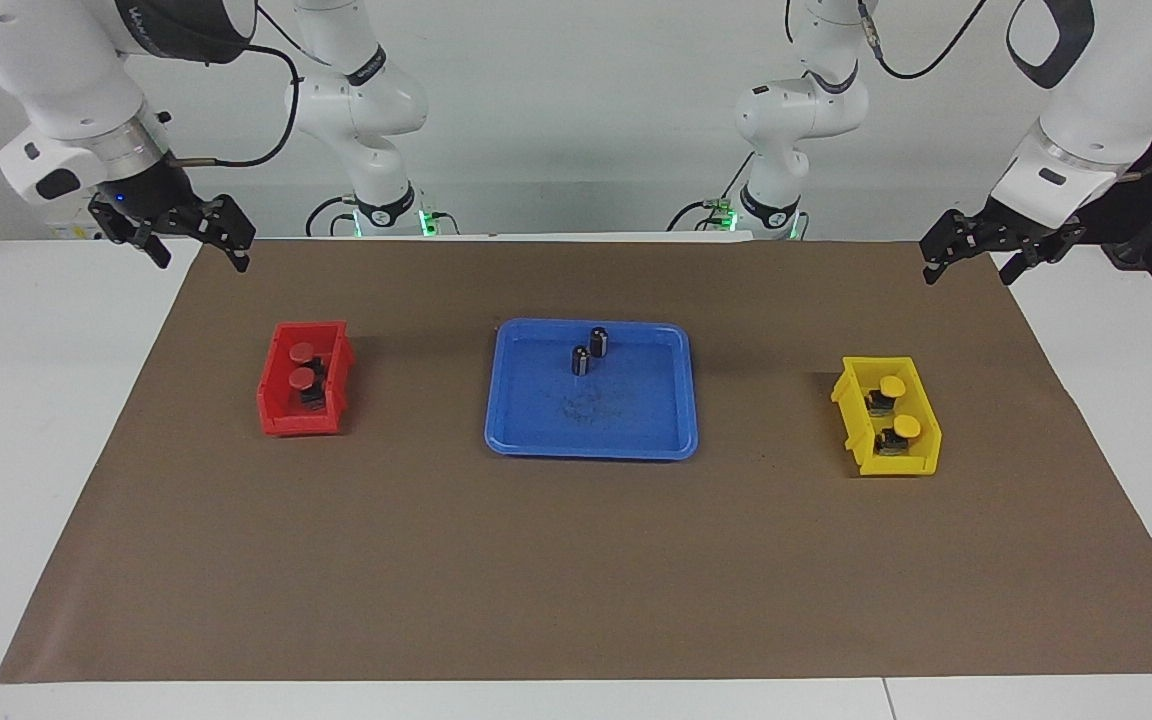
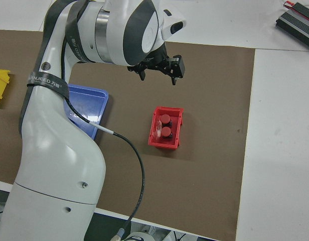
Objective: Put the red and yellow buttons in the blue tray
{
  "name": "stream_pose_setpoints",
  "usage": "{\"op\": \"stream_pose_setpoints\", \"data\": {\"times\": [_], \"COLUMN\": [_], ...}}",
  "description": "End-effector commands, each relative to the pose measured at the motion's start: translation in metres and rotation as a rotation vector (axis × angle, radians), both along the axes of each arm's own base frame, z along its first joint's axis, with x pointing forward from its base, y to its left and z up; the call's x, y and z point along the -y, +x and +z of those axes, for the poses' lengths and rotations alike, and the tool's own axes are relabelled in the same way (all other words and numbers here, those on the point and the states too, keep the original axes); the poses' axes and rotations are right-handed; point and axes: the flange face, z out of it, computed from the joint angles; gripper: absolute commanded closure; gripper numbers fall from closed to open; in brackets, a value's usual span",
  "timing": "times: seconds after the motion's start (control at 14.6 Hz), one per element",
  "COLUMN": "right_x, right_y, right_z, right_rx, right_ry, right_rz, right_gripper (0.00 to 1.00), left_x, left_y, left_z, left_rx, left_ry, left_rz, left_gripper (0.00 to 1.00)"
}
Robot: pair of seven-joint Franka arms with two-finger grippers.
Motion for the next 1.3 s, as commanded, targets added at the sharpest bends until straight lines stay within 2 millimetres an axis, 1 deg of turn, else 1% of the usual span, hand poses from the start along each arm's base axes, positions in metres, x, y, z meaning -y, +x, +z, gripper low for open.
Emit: {"op": "stream_pose_setpoints", "data": {"times": [0.0,0.34,0.62,0.69,0.75,0.82,0.96,1.17,1.24], "right_x": [-0.001,0.001,-0.004,-0.004,-0.003,-0.003,-0.013,-0.017,-0.016], "right_y": [-0.005,-0.006,-0.004,-0.005,-0.006,-0.012,-0.022,-0.023,-0.023], "right_z": [0.002,-0.001,-0.001,-0.007,-0.014,-0.03,-0.061,-0.094,-0.108], "right_rx": [-0.004,-0.01,-0.001,-0.004,0.015,0.037,0.057,0.043,0.05], "right_ry": [-0.009,-0.007,0.002,0.004,0.005,0.007,0.014,0.039,0.049], "right_rz": [0.0,-0.008,0.014,0.026,0.029,0.032,0.052,0.049,0.052], "right_gripper": [0.0,0.0,0.0,0.0,0.0,0.0,0.0,0.0,0.0], "left_x": [-0.004,-0.003,-0.003,-0.003,-0.003,-0.003,-0.003,-0.003,-0.003], "left_y": [-0.009,-0.009,-0.009,-0.009,-0.009,-0.009,-0.009,-0.009,-0.009], "left_z": [0.001,0.001,0.001,0.001,0.001,0.001,0.001,0.001,0.001], "left_rx": [-0.003,-0.003,-0.003,-0.003,-0.003,-0.003,-0.003,-0.002,-0.006], "left_ry": [0.0,0.0,0.0,0.0,0.0,0.0,0.0,0.0,0.0], "left_rz": [-0.01,-0.011,-0.011,-0.011,-0.011,-0.011,-0.011,-0.012,-0.011], "left_gripper": [0.0,0.0,0.0,0.0,0.0,0.0,0.0,0.0,0.0]}}
